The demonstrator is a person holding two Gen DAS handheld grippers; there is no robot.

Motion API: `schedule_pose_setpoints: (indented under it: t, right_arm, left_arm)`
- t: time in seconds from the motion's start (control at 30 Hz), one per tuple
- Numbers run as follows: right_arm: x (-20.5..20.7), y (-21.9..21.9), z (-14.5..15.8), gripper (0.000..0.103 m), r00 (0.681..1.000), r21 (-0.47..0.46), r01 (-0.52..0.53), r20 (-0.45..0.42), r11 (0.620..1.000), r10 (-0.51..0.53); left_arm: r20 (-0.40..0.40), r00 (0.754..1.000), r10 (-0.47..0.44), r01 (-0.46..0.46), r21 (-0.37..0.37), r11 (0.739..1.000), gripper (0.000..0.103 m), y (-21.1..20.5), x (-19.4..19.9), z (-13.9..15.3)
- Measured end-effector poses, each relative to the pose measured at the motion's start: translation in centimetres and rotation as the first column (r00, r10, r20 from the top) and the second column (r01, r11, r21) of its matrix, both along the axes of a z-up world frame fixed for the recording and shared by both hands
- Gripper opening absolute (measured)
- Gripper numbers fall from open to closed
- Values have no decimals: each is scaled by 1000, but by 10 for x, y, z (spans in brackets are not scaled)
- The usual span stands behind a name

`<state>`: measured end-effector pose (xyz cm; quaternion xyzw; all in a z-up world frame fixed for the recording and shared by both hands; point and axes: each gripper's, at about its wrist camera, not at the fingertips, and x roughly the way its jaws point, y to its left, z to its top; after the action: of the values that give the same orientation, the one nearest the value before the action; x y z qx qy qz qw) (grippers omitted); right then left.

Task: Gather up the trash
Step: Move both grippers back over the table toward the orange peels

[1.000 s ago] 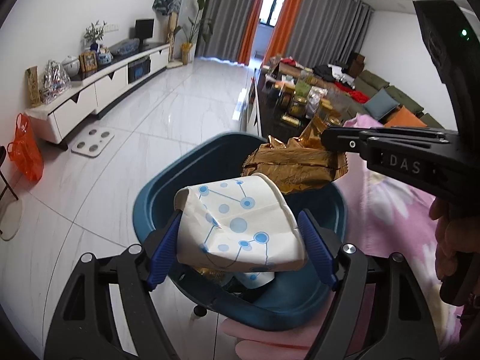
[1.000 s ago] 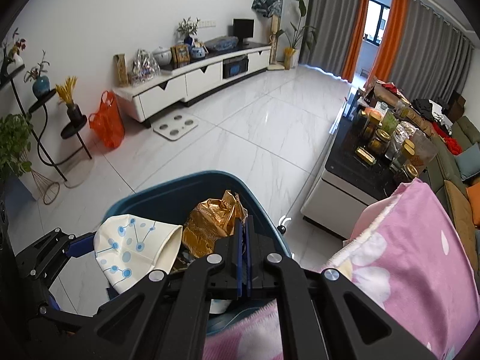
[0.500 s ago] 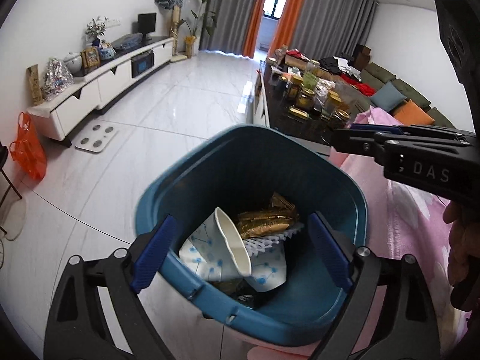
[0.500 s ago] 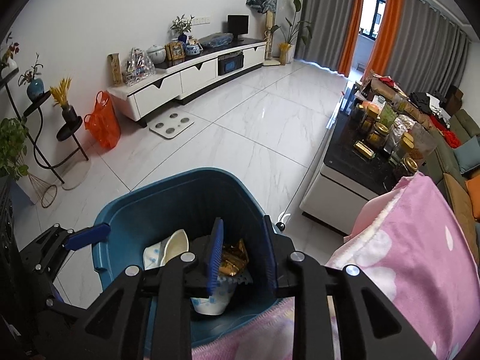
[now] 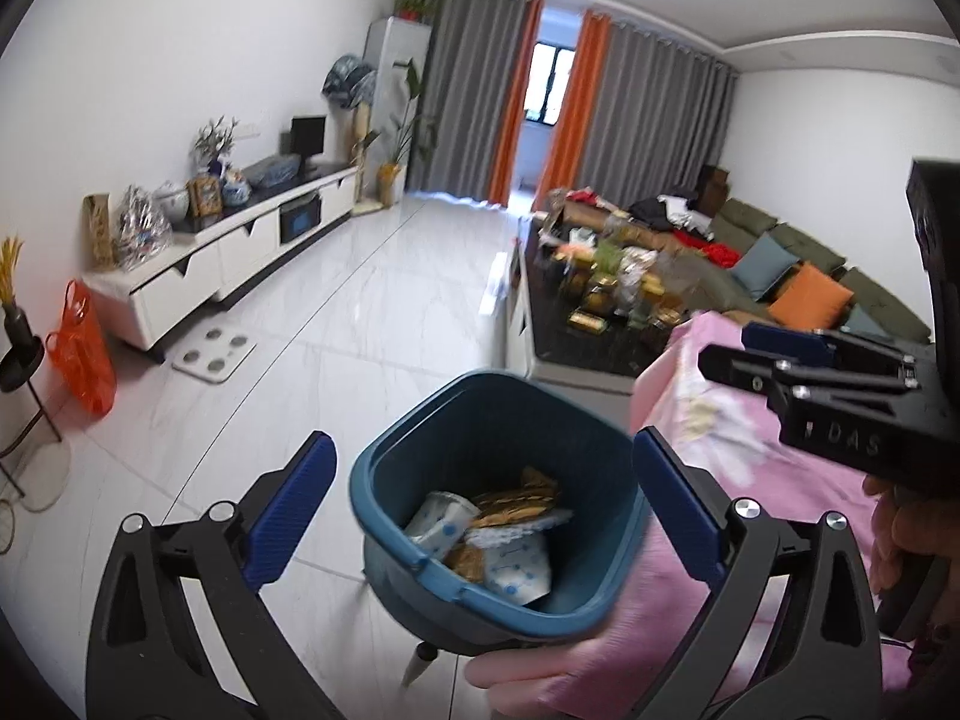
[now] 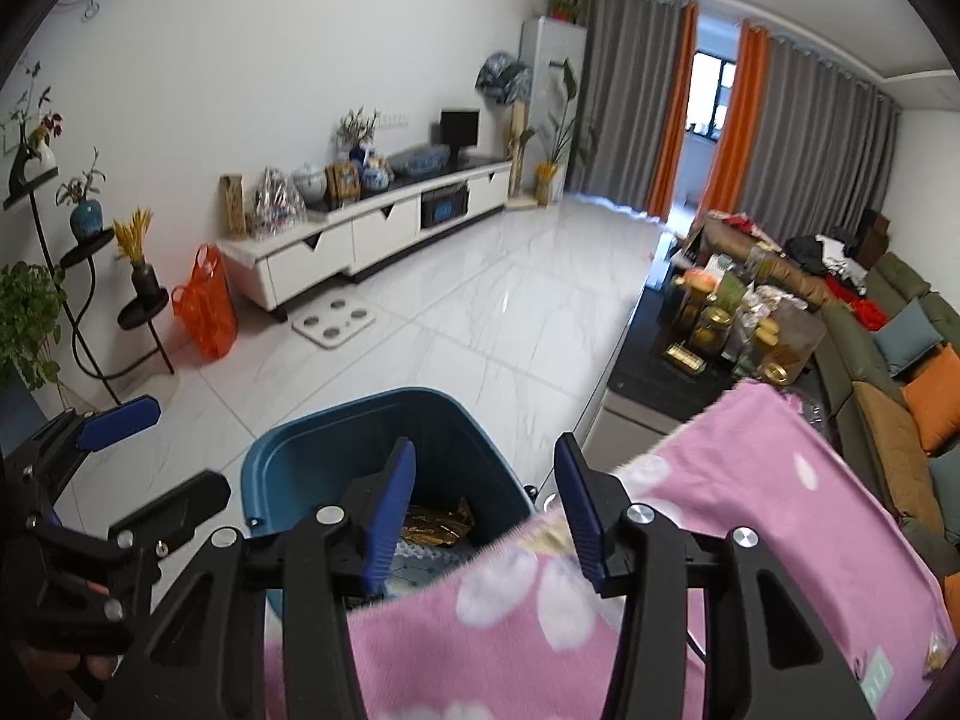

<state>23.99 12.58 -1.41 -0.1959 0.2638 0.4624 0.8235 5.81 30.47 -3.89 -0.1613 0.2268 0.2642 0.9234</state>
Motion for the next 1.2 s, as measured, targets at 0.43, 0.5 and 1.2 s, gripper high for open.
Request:
schedule_pose_setpoints:
  t: [0.43,0.5,1.2]
  right_arm:
    - [-51,-148,30,79,981,213,143,96,967,-166]
    - [-57,-172,33,83,973,235,169,116,957,-200]
    - [-81,-377,-2,96,810,337,537,50,773,-584]
  left_arm:
    - [108,985,-138,129,83,988,97,-91,-29,64]
    - [118,978,-171,160,95,983,97,-108,-30,70]
    - [78,806,-587,563,201,801,97,-296,-7,69]
